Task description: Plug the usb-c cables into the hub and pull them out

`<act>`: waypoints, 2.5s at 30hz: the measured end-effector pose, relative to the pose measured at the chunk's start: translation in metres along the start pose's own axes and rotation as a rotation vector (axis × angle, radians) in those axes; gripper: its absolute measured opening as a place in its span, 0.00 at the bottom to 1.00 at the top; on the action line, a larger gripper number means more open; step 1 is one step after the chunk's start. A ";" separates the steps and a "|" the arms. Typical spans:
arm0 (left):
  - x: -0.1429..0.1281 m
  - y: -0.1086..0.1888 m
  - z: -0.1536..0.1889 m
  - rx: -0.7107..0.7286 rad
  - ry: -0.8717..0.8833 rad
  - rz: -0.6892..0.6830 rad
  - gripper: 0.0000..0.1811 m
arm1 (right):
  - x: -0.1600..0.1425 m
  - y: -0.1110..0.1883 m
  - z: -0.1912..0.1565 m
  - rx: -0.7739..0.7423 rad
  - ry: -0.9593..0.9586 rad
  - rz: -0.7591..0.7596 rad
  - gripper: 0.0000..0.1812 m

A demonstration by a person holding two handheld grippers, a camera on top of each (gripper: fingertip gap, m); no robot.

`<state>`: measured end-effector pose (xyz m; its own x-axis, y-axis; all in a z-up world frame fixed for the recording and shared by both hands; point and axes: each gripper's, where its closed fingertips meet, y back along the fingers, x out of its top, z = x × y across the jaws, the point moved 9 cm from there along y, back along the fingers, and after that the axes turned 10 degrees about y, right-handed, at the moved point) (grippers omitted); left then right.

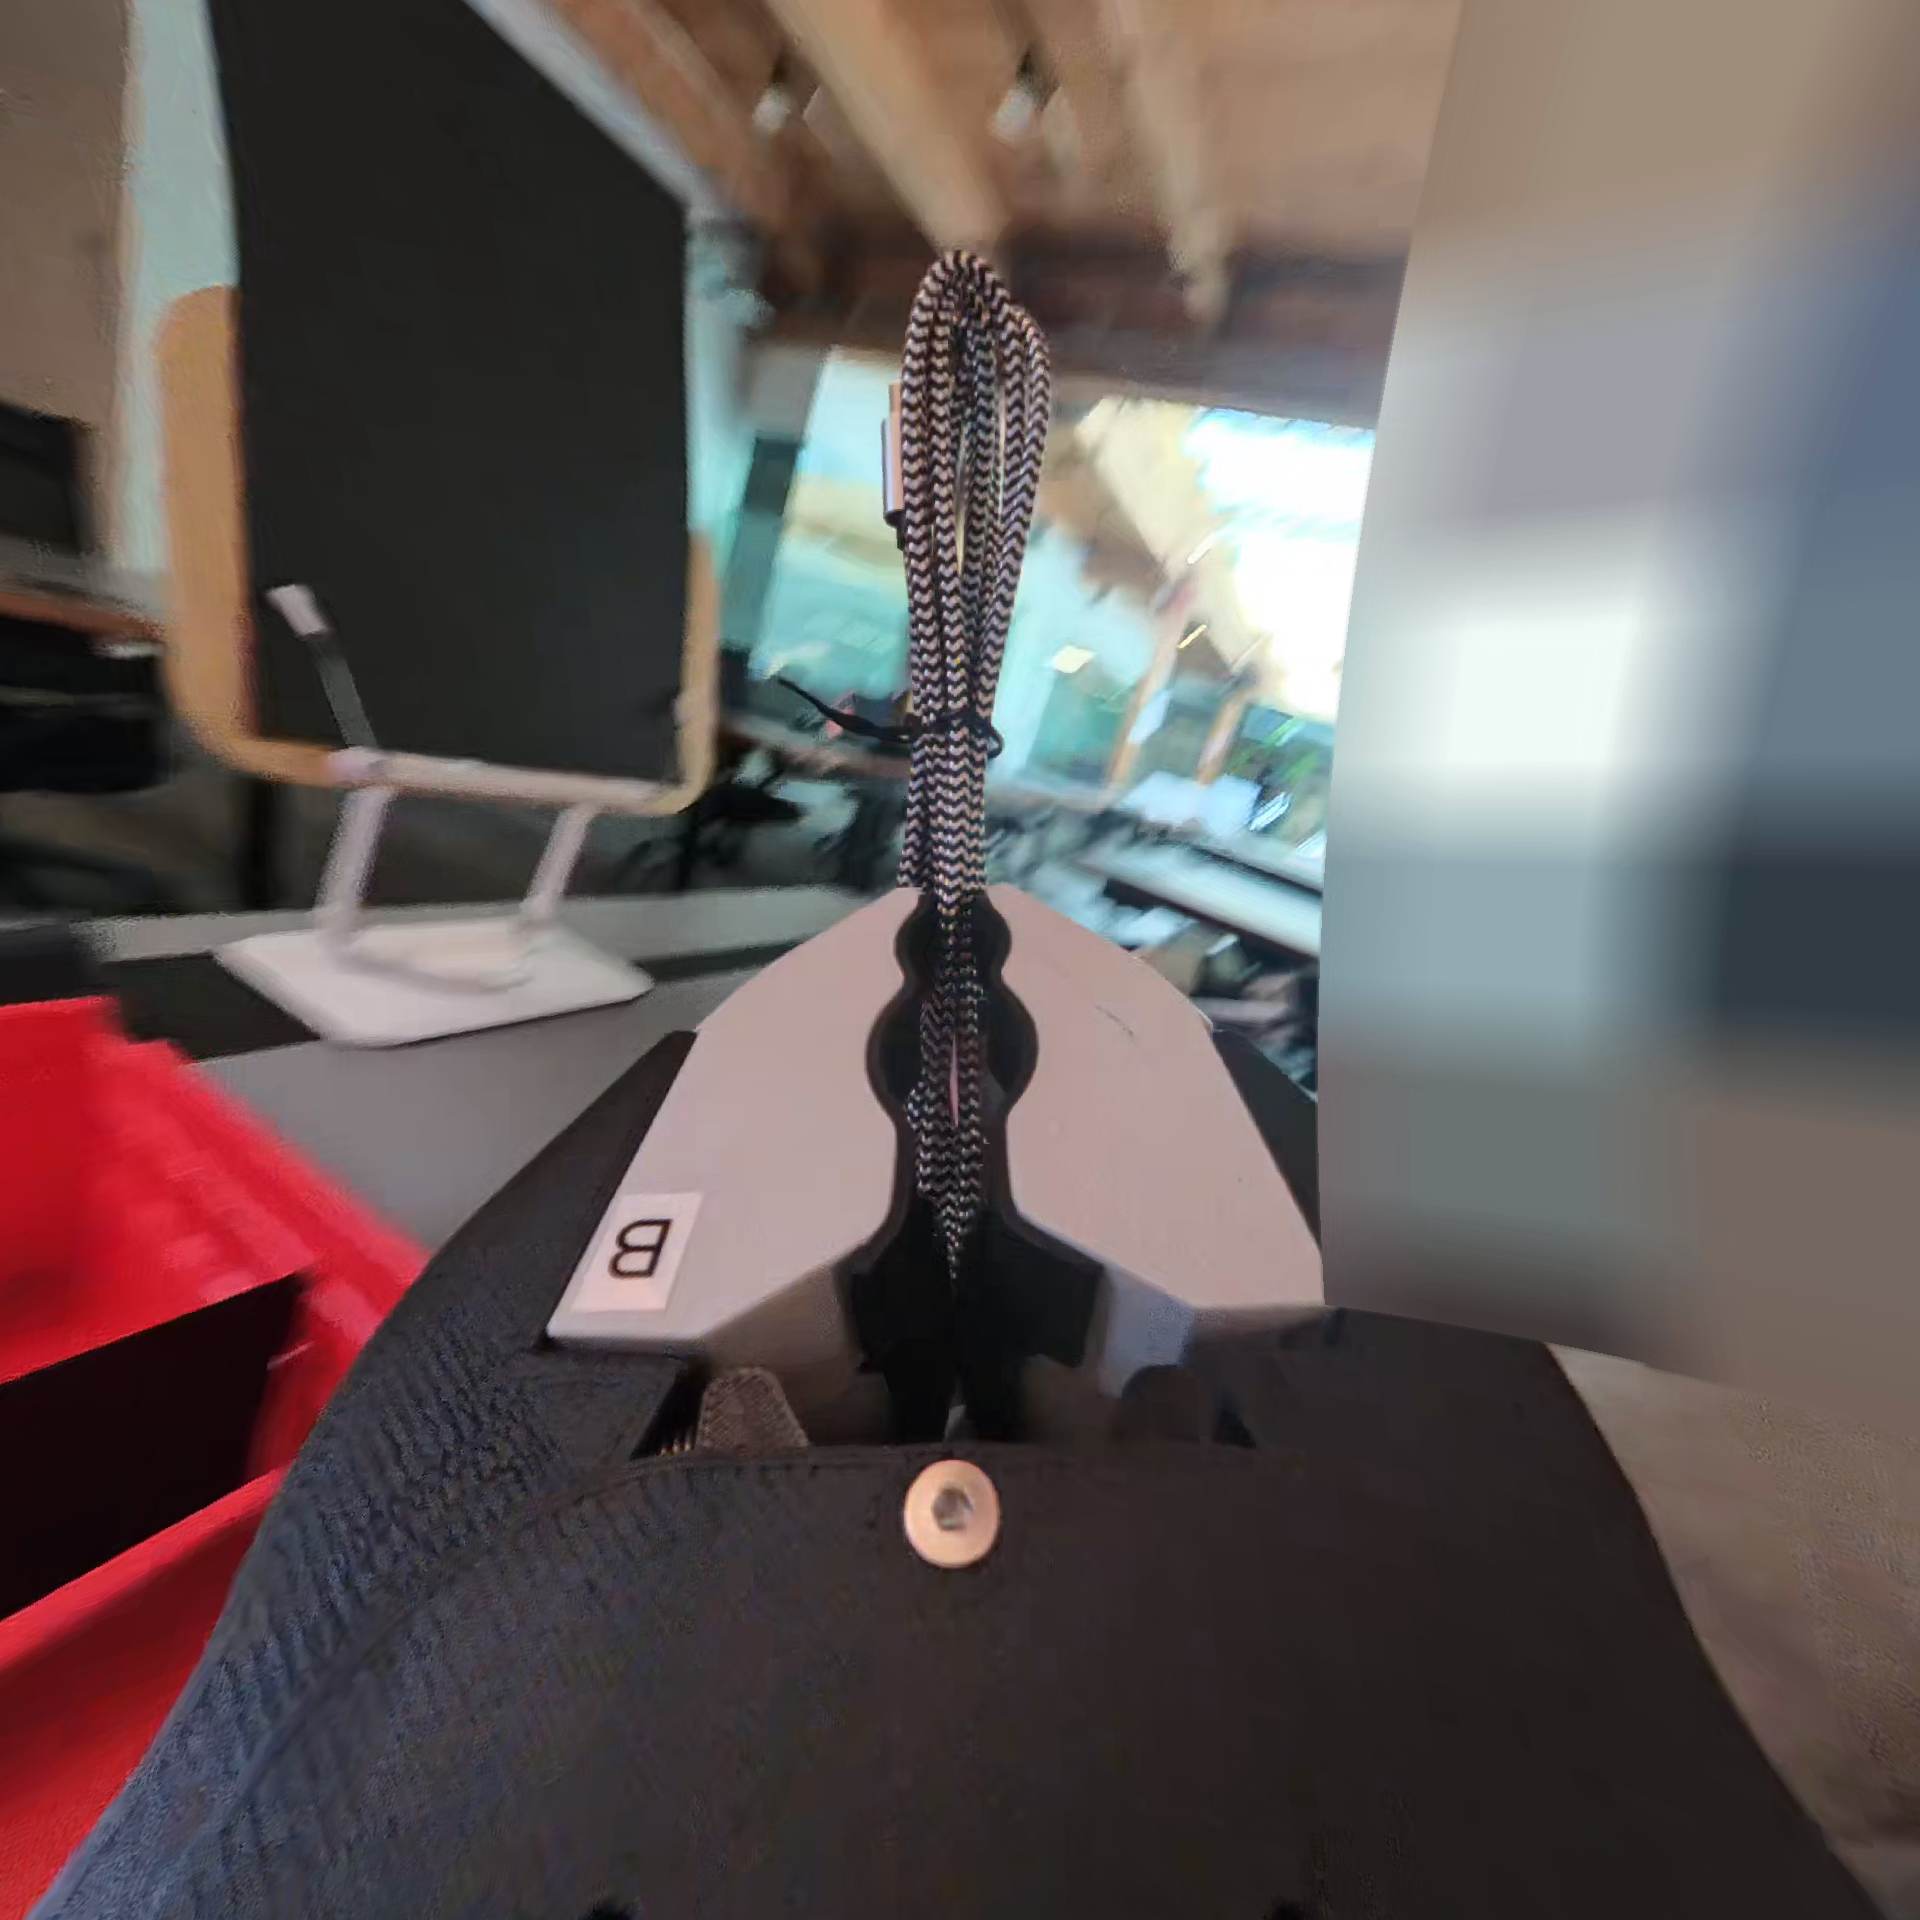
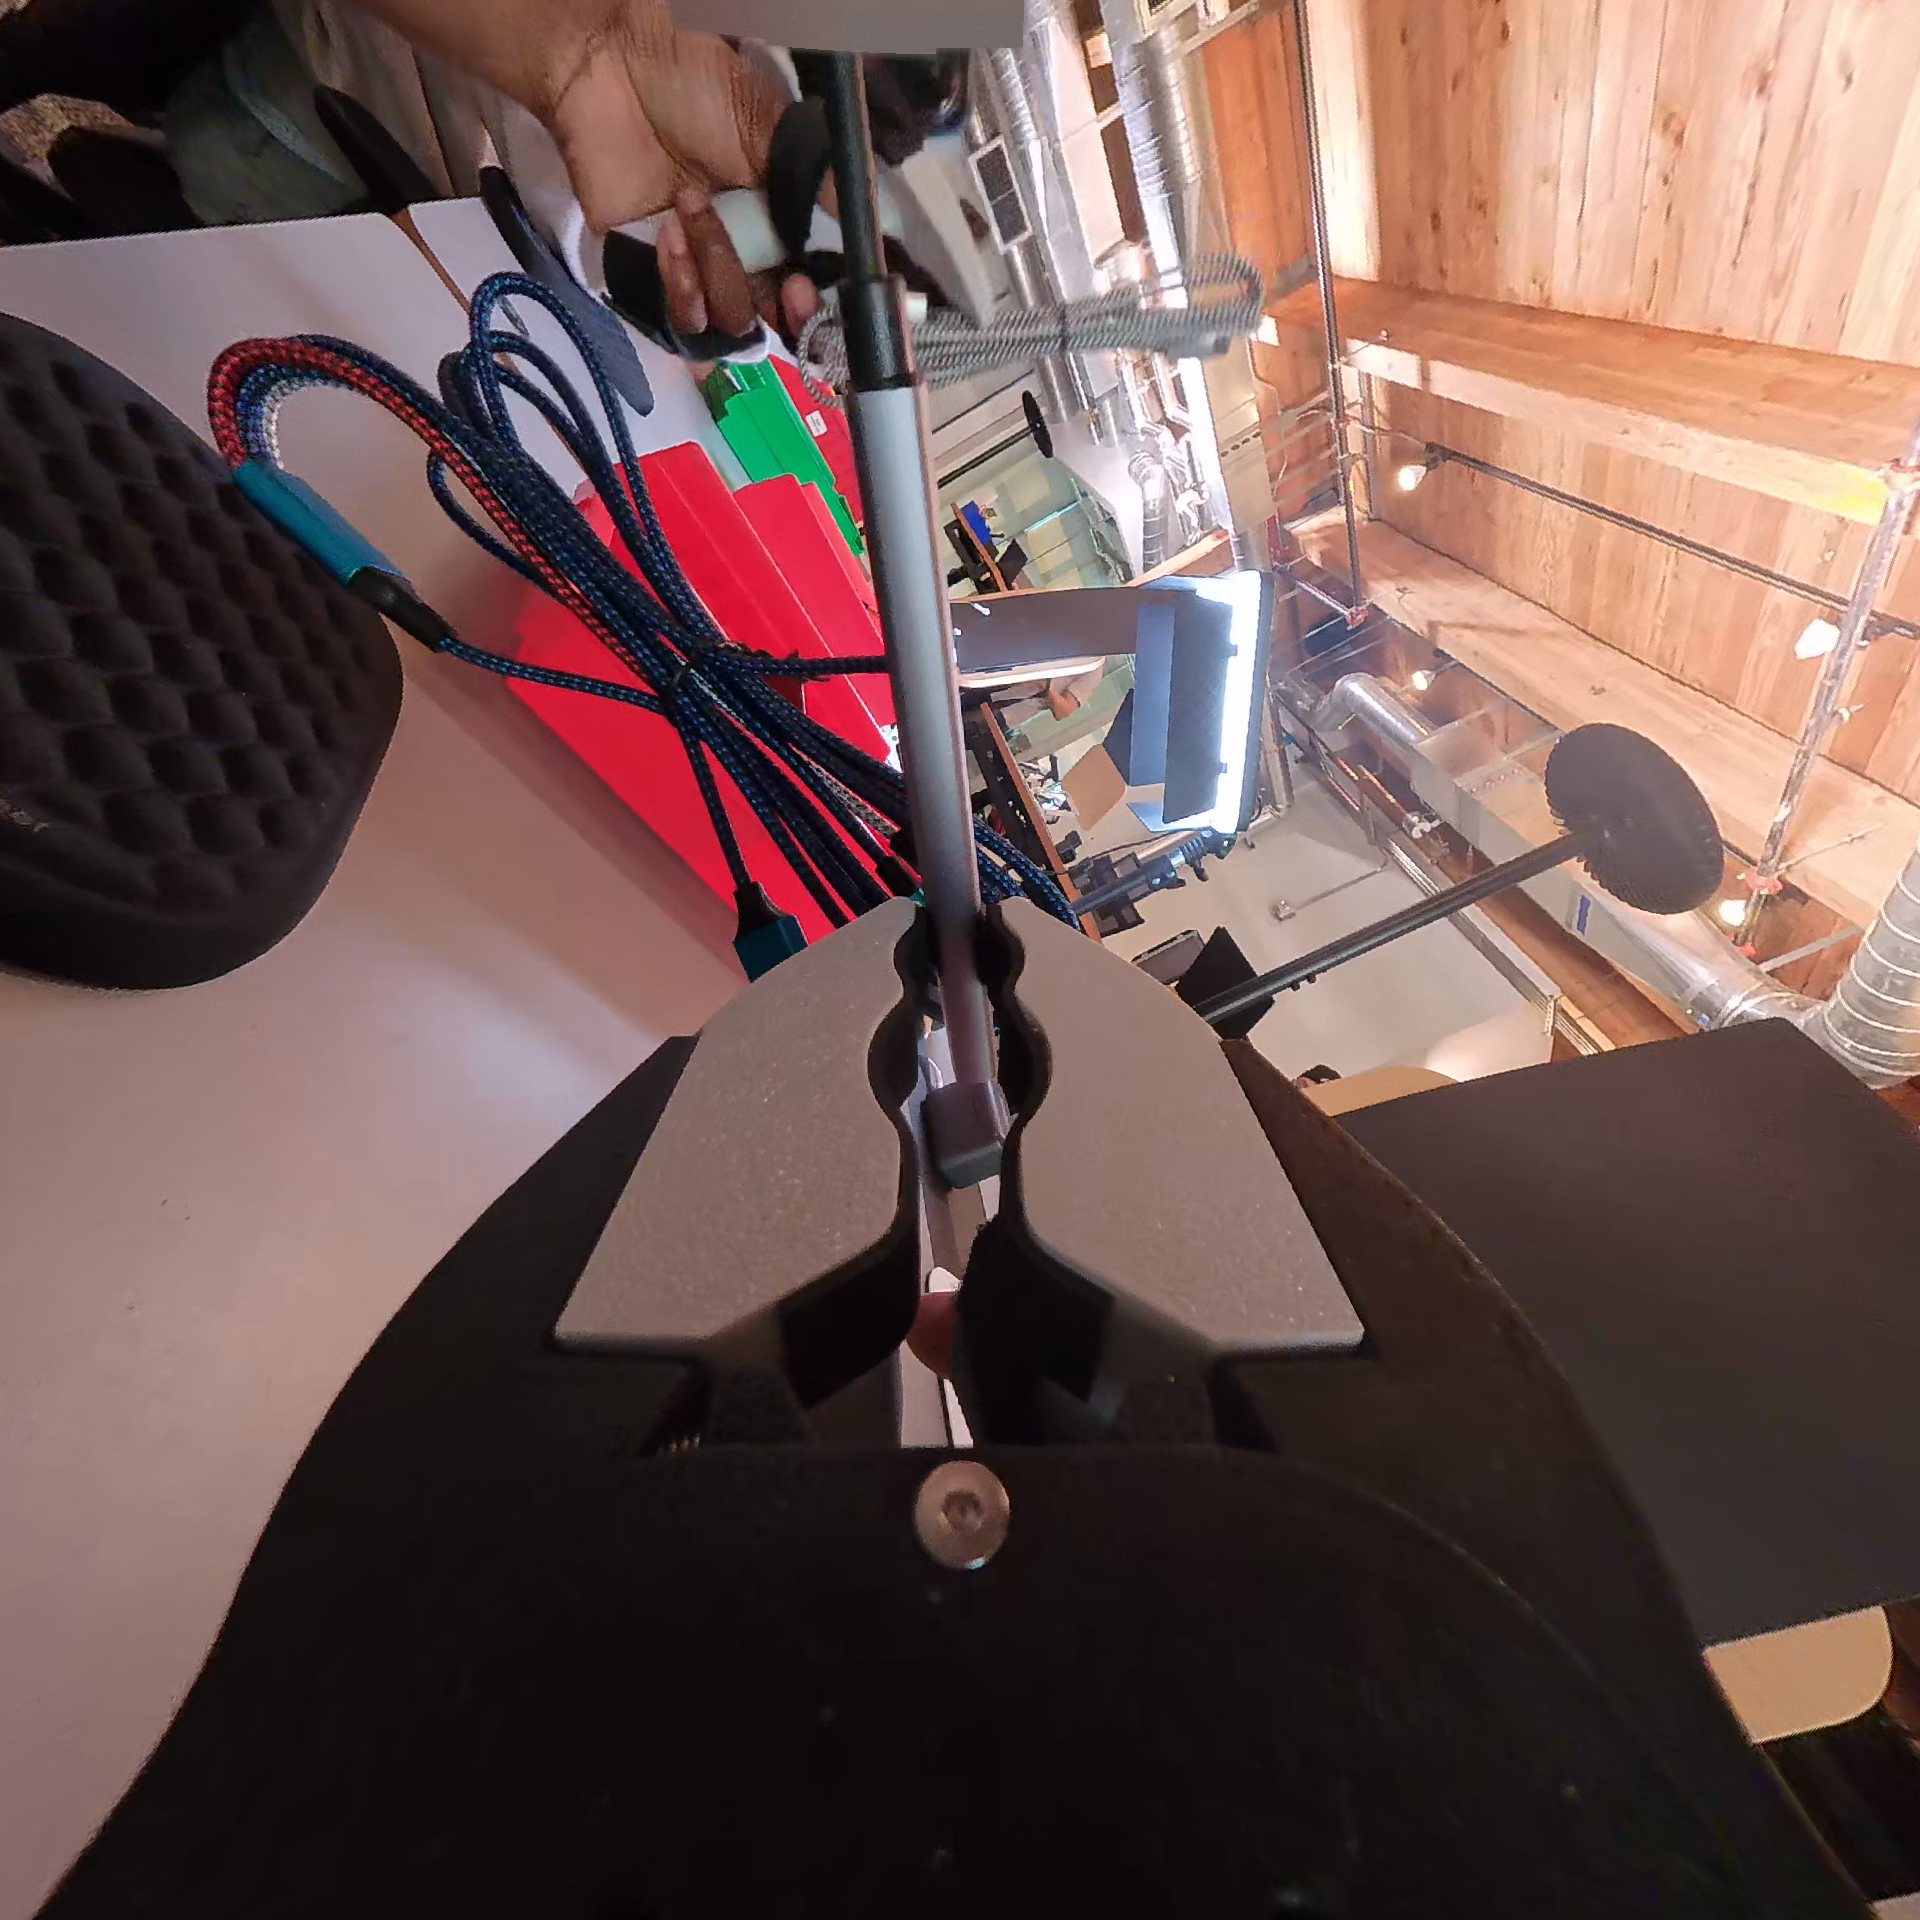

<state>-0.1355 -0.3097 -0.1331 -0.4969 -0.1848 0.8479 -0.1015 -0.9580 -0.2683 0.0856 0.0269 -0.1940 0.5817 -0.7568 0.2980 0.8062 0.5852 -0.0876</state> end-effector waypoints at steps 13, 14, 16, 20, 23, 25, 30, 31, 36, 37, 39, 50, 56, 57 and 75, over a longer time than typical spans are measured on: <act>-0.055 -0.039 0.034 0.376 -1.063 -0.813 0.03 | -0.004 0.019 0.000 0.062 0.059 -0.081 0.05; -0.063 -0.041 0.035 0.373 -1.111 -0.848 0.03 | -0.004 0.023 -0.003 0.095 0.072 -0.103 0.05; -0.075 -0.044 0.037 0.373 -1.222 -0.895 0.03 | -0.005 0.032 -0.013 0.166 0.111 -0.164 0.05; -0.090 -0.050 0.044 0.327 -1.405 -0.819 0.03 | -0.014 0.047 -0.035 0.277 0.262 -0.334 0.05; -0.094 -0.058 0.050 0.316 -1.603 -0.735 0.03 | -0.021 0.051 -0.049 0.339 0.376 -0.421 0.06; -0.097 -0.063 0.052 0.309 -1.717 -0.717 0.03 | -0.022 0.050 -0.058 0.424 0.408 -0.464 0.08; -0.099 -0.070 0.053 0.304 -1.874 -0.689 0.03 | -0.017 0.043 -0.057 0.623 0.467 -0.595 0.27; -0.099 -0.071 0.053 0.304 -1.882 -0.674 0.03 | -0.015 0.044 -0.051 0.635 0.464 -0.618 0.30; -0.101 -0.068 0.048 0.320 -1.808 -0.612 0.03 | -0.011 0.054 0.002 0.633 0.247 -0.750 0.35; -0.102 -0.068 0.046 0.321 -1.787 -0.597 0.03 | -0.009 0.057 0.014 0.594 0.200 -0.745 0.31; -0.105 -0.067 0.044 0.330 -1.759 -0.566 0.03 | 0.000 0.058 0.042 0.414 0.035 -0.647 0.21; -0.124 -0.093 0.052 0.246 -1.749 -0.405 0.03 | 0.011 -0.028 0.035 0.295 -1.310 0.173 0.09; -0.125 -0.094 0.051 0.250 -1.712 -0.394 0.03 | 0.012 -0.040 0.016 0.380 -1.300 0.112 0.09; -0.124 -0.094 0.051 0.256 -1.705 -0.387 0.03 | 0.012 -0.040 0.014 0.384 -1.294 0.099 0.05; -0.091 -0.086 0.049 0.079 -0.762 -0.019 0.27 | 0.026 -0.044 0.022 0.175 -0.615 -0.135 0.03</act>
<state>-0.0396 -0.2208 -0.1651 0.2391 -0.2410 0.9406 -0.0279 -0.9700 -0.2414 0.0631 -0.0116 -0.1613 0.2666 -0.5524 0.7898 0.8082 0.5746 0.1291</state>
